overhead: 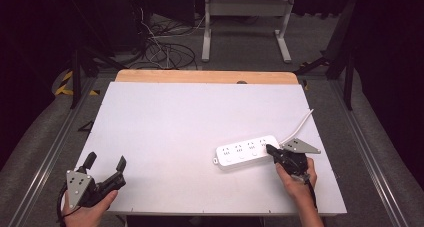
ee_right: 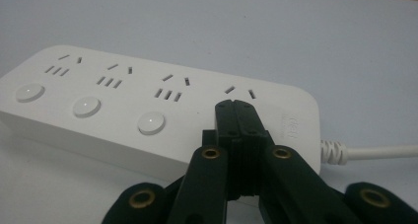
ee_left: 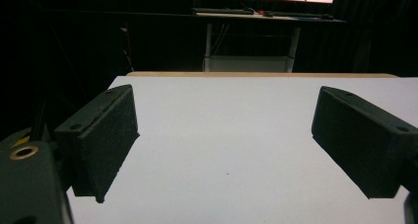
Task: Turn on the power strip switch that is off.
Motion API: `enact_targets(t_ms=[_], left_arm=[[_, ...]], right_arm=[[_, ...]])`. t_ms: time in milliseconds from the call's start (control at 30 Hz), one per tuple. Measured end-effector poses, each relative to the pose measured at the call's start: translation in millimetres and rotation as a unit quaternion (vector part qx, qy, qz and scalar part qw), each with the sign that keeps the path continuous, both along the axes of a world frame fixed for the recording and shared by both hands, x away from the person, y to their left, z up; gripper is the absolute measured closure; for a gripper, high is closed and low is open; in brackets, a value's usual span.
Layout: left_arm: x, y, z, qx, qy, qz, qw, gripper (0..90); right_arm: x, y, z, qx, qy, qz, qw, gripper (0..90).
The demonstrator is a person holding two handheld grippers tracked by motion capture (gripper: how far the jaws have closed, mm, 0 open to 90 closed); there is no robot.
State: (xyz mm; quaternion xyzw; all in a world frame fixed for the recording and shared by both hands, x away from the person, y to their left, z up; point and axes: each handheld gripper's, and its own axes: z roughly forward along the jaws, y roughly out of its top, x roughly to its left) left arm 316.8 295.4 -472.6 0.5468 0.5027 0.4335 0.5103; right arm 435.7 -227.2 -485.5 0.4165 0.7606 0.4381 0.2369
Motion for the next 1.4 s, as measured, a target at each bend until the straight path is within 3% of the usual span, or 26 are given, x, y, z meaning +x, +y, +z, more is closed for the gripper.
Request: enact_targets(t_ms=[133, 533, 667, 700, 867, 1033, 1400], left_arm=[[-0.1, -0.1, -0.1, 0.0, 0.0, -0.001, 1.0, 11.2], [-3.6, 3.0, 0.8, -0.004, -0.002, 0.003, 1.0, 11.2], [-1.7, 1.8, 0.1, -0.003, 0.0, 0.001, 1.0, 11.2], [-1.2, 1.7, -0.1, -0.003, 0.0, 0.001, 1.0, 11.2], [1.3, 0.1, -0.7, -0.002, 0.002, -0.002, 1.0, 11.2], [2.8, -2.7, -0.2, -0.004, 0.001, -0.005, 1.0, 11.2], [5.4, -7.1, -0.2, 0.004, 0.002, -0.013, 0.9999, 11.2]], right_arm=[[0.3, 6.1, 0.0, -0.012, -0.003, 0.003, 0.9999, 90.0], [0.0, 7.5, 0.2, -0.016, -0.006, -0.001, 0.9999, 90.0], [0.1, 5.7, 1.3, -0.005, -0.004, 0.0, 1.0, 90.0], [-0.1, 5.4, 1.2, -0.006, -0.009, 0.003, 0.9999, 90.0], [-6.9, -8.0, 9.0, 0.042, -0.05, -0.016, 0.9977, 90.0], [-10.5, -23.3, 11.9, 0.052, -0.052, -0.032, 0.9967, 90.0], [-16.3, -34.5, 16.3, 0.056, -0.057, -0.032, 0.9962, 90.0]])
